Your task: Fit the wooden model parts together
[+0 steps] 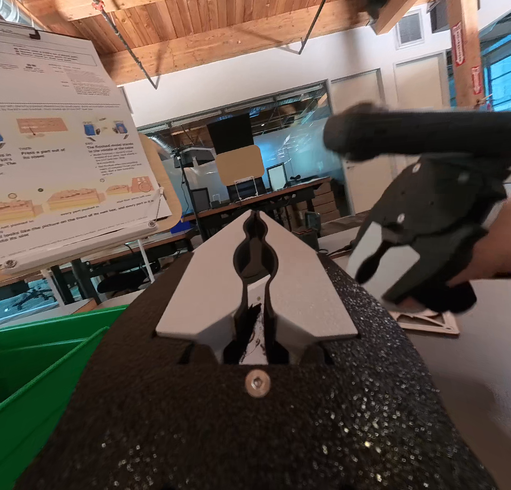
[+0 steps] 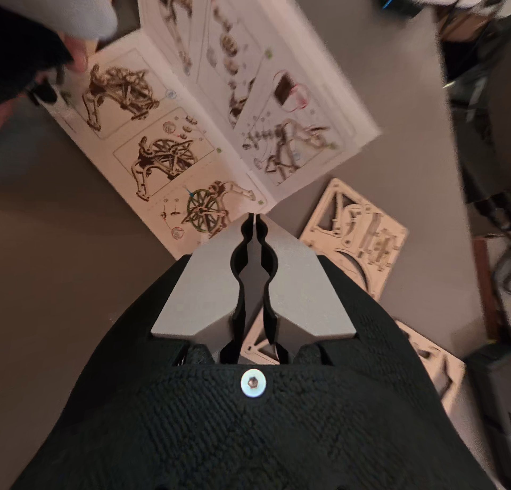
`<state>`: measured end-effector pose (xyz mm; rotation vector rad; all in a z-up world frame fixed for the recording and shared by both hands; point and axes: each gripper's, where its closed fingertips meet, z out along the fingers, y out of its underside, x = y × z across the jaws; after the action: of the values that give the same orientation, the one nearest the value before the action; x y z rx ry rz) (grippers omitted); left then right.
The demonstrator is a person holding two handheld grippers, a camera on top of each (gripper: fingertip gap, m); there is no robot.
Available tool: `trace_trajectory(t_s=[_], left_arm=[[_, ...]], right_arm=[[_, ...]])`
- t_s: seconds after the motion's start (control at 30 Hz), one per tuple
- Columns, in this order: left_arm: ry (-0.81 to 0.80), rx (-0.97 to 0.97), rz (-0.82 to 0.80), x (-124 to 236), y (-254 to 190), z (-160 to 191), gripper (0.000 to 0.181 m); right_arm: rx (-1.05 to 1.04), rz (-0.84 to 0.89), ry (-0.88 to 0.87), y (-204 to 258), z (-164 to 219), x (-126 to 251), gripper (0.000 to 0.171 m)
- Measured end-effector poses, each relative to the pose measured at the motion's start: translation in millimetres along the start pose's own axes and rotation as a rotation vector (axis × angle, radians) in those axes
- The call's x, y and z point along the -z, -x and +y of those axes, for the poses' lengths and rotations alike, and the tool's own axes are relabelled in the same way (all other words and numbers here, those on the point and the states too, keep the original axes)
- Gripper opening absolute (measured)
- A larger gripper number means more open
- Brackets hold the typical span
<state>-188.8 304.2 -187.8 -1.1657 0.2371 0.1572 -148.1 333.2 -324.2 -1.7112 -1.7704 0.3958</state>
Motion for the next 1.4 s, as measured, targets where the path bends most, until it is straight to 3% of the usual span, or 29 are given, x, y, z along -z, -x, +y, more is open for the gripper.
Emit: trace_trajectory(t_s=[0.03,0.13,0.27,0.43,0.53,0.7,0.93,1.4], left_arm=[[-0.008,0.004,0.010,0,-2,-1,0.000],[-0.022,0.013,0.029,1,-4,-3,0.000],[-0.002,0.083,0.051,0,-8,1,0.000],[0.040,0.131,0.099,0,-16,12,0.000],[0.017,0.009,0.160,2,-25,14,0.000],[0.031,-0.022,0.201,3,-35,17,0.000],[0.015,-0.113,0.272,6,-55,14,0.000],[0.025,-0.046,0.295,5,-53,19,0.000]], right_arm=[[-0.011,0.042,-0.051,-8,-6,12,0.001],[-0.066,0.178,-0.205,-33,-11,62,0.009],[-0.024,0.439,-0.272,-58,14,148,0.013],[-0.004,0.768,-0.158,-91,62,235,0.009],[0.067,0.956,-0.014,-114,92,266,0.004],[-0.022,0.897,-0.054,-123,115,274,0.007],[-0.107,0.984,0.016,-139,149,306,0.008],[-0.159,0.967,-0.033,-144,154,303,0.007]])
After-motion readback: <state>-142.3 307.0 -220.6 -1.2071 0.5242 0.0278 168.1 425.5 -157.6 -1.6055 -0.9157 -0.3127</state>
